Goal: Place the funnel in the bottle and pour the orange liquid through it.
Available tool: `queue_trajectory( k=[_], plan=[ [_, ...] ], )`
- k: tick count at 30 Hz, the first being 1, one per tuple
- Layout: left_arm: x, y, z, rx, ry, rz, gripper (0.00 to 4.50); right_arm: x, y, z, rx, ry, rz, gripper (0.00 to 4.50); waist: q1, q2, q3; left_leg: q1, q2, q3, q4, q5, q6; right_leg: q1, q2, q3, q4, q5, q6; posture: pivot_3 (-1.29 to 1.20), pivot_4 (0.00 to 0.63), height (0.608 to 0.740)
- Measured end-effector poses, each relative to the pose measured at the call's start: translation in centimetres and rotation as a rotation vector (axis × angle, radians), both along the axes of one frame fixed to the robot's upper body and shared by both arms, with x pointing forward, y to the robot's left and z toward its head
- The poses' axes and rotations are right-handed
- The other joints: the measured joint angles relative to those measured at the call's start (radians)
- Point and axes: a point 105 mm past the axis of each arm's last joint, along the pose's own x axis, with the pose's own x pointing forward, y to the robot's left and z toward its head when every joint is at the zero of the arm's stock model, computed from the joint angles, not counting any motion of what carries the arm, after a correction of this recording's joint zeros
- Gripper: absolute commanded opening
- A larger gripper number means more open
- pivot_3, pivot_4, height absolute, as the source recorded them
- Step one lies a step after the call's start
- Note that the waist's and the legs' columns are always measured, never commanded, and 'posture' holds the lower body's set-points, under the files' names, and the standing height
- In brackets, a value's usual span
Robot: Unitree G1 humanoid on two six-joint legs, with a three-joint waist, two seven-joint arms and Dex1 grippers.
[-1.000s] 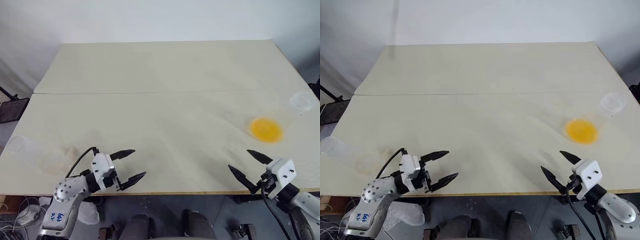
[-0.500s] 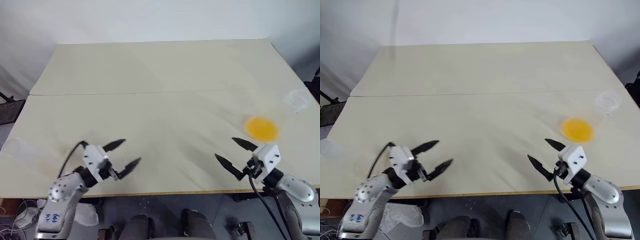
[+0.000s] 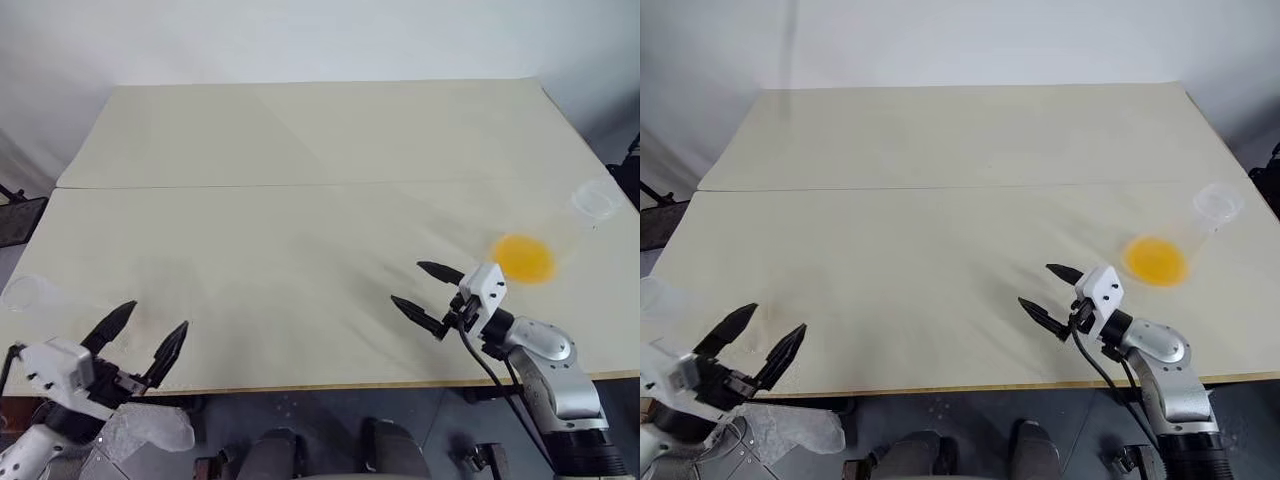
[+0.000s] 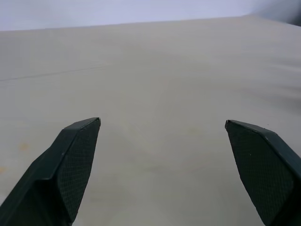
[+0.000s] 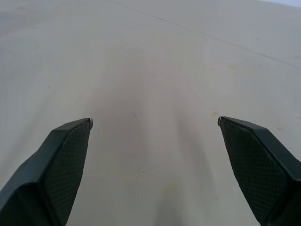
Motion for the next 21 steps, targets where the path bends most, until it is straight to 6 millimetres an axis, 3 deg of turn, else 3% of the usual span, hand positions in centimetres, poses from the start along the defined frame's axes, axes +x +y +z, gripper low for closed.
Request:
queue_trajectory(
  k=[11,17,21],
  plan=[
    [-5.9,3.8,-0.3,-0.110,-0.028,0.350,4.50,0.8,0.3,-0.7,0.002,0.015,0.050,4.47,0.004,-0.006,0.004,-0.002,0.000,0.000,0.004,-0.003,0.002,0.000,-0.002,-0.001,-0.004,-0.001,-0.001,0.00,0.150,0.740],
    [-6.4,6.0,-0.1,-0.090,-0.026,0.459,4.50,1.5,0.3,-0.7,0.004,0.011,0.049,4.47,0.001,-0.006,0.004,-0.002,0.000,0.000,0.006,-0.003,0.002,0.000,-0.002,-0.001,-0.003,-0.001,-0.002,0.00,0.150,0.740],
    [-5.5,7.2,0.1,-0.097,-0.009,0.499,4.50,1.7,0.4,-0.9,0.003,0.012,0.048,4.47,0.001,-0.007,0.004,-0.002,0.000,0.000,0.007,-0.004,0.002,0.000,-0.002,-0.001,-0.001,-0.001,-0.002,0.00,0.150,0.740]
  ],
)
